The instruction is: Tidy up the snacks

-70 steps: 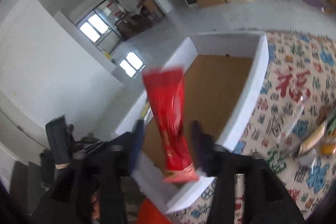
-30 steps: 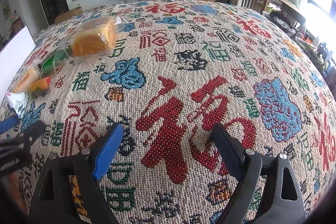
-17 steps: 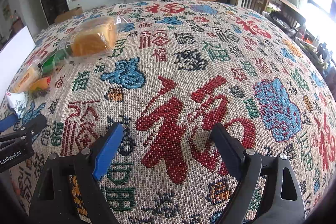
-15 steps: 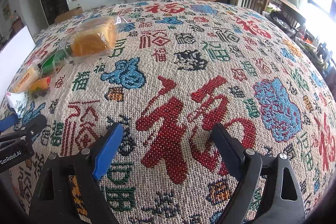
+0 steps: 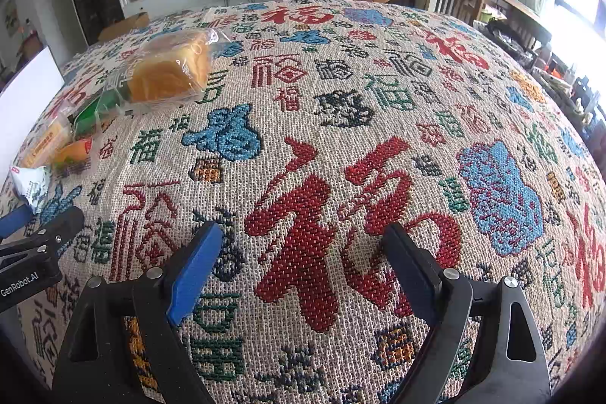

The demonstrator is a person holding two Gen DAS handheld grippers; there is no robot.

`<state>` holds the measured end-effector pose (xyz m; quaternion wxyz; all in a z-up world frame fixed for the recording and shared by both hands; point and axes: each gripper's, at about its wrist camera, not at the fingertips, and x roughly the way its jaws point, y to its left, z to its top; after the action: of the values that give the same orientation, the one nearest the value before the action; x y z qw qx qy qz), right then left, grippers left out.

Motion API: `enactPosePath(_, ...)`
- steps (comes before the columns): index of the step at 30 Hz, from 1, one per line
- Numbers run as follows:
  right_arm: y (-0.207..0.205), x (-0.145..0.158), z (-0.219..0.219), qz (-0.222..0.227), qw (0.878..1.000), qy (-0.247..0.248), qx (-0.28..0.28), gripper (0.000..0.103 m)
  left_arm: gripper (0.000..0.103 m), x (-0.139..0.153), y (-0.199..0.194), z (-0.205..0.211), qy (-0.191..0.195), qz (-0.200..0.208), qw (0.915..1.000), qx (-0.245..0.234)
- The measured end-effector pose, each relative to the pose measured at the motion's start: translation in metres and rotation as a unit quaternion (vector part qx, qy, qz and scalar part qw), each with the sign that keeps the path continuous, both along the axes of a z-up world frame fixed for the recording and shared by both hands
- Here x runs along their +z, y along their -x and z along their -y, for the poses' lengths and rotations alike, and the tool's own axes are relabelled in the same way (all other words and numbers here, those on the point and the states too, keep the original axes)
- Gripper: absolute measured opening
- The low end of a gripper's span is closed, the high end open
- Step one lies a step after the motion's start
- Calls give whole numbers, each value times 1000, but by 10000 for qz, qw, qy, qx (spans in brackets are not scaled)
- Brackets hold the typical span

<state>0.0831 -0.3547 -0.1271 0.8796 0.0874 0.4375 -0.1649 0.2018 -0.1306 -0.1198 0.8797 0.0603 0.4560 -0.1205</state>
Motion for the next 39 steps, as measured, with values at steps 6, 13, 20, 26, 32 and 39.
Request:
enactPosePath(6, 0, 0, 0, -1, 10000, 0, -1, 89, 103, 0, 0, 0, 0, 0, 10000, 0)
enactPosePath(13, 0, 0, 0, -3, 10000, 1, -2, 89, 103, 0, 0, 0, 0, 0, 10000, 0)
enactPosePath(20, 0, 0, 0, -4, 10000, 0, -3, 89, 103, 0, 0, 0, 0, -1, 10000, -1)
enactPosePath(26, 0, 0, 0, -7, 10000, 4, -3, 89, 103, 0, 0, 0, 0, -2, 10000, -2)
enactPosePath(32, 0, 0, -1, -12, 10000, 18, -6, 89, 103, 0, 0, 0, 0, -3, 10000, -3)
enactPosePath(39, -1, 0, 2, -13, 10000, 7, -13, 89, 103, 0, 0, 0, -1, -4, 10000, -3)
